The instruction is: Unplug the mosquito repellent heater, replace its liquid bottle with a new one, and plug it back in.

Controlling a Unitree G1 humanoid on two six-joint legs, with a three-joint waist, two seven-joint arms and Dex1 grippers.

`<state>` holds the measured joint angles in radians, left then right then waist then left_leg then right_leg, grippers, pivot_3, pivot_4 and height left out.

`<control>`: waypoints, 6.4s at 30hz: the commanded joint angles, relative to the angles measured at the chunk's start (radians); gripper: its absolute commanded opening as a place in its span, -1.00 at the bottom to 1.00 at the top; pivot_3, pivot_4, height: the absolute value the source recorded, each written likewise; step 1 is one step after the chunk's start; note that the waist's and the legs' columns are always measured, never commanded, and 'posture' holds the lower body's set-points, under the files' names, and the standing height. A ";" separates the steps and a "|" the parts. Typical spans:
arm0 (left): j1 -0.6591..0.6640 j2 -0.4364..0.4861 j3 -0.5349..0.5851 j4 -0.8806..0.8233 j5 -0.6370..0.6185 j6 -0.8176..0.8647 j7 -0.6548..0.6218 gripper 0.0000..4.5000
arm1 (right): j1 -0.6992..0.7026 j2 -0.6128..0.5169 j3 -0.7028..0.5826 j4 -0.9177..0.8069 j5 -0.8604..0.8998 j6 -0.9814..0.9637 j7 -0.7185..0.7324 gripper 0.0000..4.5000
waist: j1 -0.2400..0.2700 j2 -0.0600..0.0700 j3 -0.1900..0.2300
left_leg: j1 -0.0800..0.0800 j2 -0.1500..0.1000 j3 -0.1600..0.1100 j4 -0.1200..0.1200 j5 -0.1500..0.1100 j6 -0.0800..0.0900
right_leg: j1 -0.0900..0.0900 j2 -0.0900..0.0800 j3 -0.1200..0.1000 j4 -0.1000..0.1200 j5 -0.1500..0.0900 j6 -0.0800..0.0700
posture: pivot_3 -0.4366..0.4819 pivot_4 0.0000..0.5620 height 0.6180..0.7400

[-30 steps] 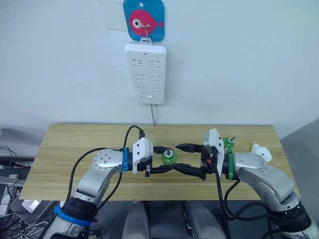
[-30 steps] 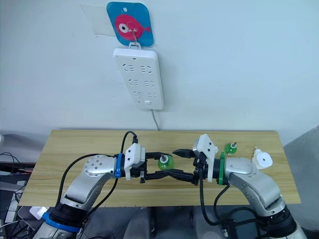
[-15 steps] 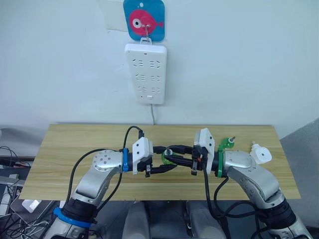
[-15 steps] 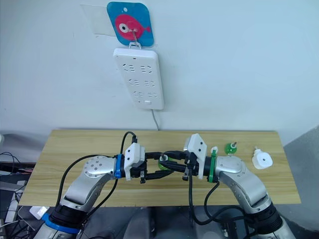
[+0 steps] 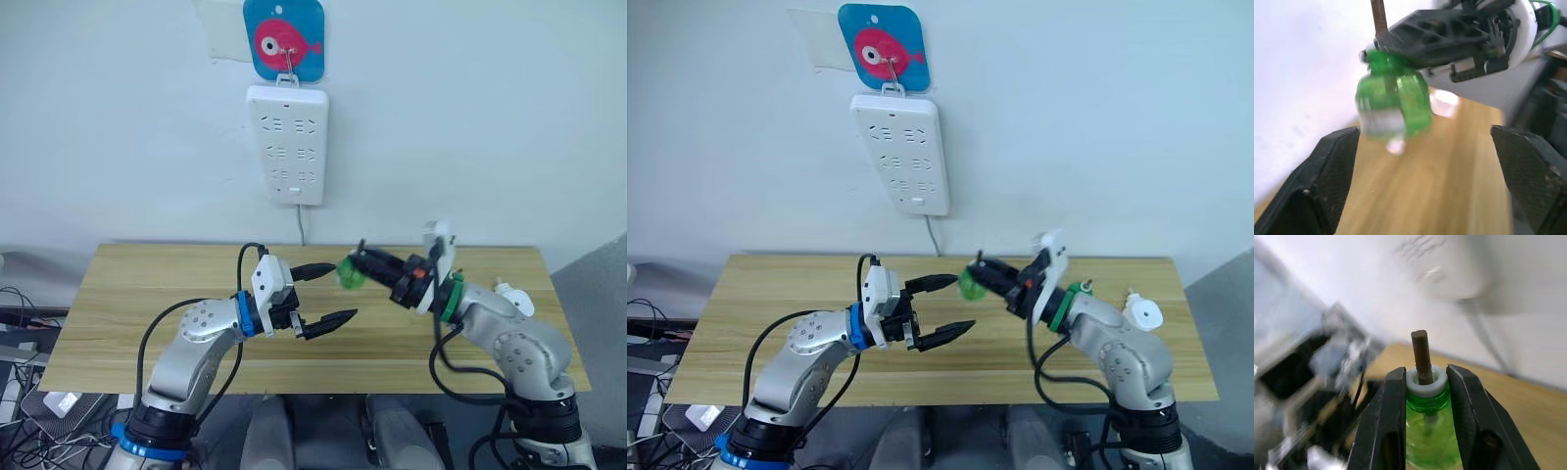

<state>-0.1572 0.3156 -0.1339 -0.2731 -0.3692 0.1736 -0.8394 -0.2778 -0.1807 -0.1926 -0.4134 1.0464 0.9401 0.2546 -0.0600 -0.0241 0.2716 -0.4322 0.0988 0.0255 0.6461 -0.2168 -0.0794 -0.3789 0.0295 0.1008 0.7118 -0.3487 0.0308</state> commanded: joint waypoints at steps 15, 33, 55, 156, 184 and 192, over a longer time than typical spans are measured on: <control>-0.074 -0.157 -0.056 0.055 0.173 -0.291 0.203 1.00 | -0.021 -0.038 -0.014 -0.009 0.762 -0.108 -0.559 -0.61 | -0.028 0.000 0.000 | 0.000 0.000 0.001 -0.001 -0.001 0.002 | 0.000 0.000 0.001 0.000 0.000 0.000 | -0.32 -0.13 1.00; -0.090 -0.201 -0.090 0.108 0.186 -0.340 0.232 0.32 | -0.025 -0.129 0.070 -0.031 0.847 -0.214 -0.575 -0.61 | -0.028 0.000 0.000 | 0.000 0.000 0.001 -0.001 0.000 0.000 | -0.001 0.001 0.001 -0.001 0.000 0.001 | -0.36 -0.13 1.00; -0.097 -0.172 -0.075 0.087 0.165 -0.310 0.240 -0.01 | 0.114 -0.642 0.045 -0.085 0.694 0.051 -0.287 0.71 | -0.022 0.001 0.000 | -0.001 0.000 0.001 -0.002 0.000 0.000 | 0.000 0.000 0.000 -0.005 -0.001 0.001 | -0.38 -0.10 1.00; -0.149 -0.073 -0.177 0.090 0.022 -0.267 -0.130 -0.01 | -0.374 -0.992 0.209 0.584 0.926 0.569 0.284 0.30 | 0.001 0.016 0.007 | -0.002 -0.002 0.004 -0.002 -0.007 0.011 | 0.006 -0.003 0.000 -0.021 0.000 0.002 | -0.36 0.03 1.00; -0.174 -0.071 -0.146 0.063 0.011 -0.263 -0.125 -0.01 | -0.327 -1.023 0.195 0.575 0.926 0.550 0.267 0.30 | 0.002 0.016 0.007 | -0.002 -0.002 0.004 -0.002 -0.007 0.011 | 0.006 -0.003 0.000 -0.021 0.000 0.002 | -0.33 -0.03 1.00; -0.163 -0.063 -0.183 0.042 0.030 -0.271 -0.146 -0.01 | -0.335 -1.001 0.196 0.577 0.926 0.527 0.236 0.30 | 0.002 0.016 0.007 | -0.002 -0.002 0.004 -0.002 -0.007 0.011 | 0.006 -0.003 0.000 -0.021 0.000 0.002 | -0.32 -0.05 1.00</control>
<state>-0.3213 0.2589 -0.2922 -0.1661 -0.3404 -0.0746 -0.9729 -0.6061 -1.1800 0.0239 0.1843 1.9381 1.4726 0.4920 -0.0583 -0.0081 0.2786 -0.4344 0.0969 0.0292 0.6443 -0.2236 -0.0685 -0.3727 0.0264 0.1009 0.6905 -0.3490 0.0328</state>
